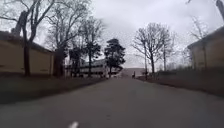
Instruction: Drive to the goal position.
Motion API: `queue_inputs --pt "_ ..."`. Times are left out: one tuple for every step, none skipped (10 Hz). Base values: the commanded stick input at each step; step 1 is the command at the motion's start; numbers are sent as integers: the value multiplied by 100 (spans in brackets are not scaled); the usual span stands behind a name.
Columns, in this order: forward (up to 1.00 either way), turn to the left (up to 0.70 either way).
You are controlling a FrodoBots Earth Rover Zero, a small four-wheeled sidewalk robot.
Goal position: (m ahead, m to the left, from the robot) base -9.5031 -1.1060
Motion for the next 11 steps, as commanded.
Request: queue_inputs --pt "100 -24" --pt "100 -40" --pt "100 -40" --pt "100 -14" --pt "100 0" --pt "100 0" --pt "100 0" --pt "100 0" --pt "100 0" --pt "100 0" --pt "100 0"
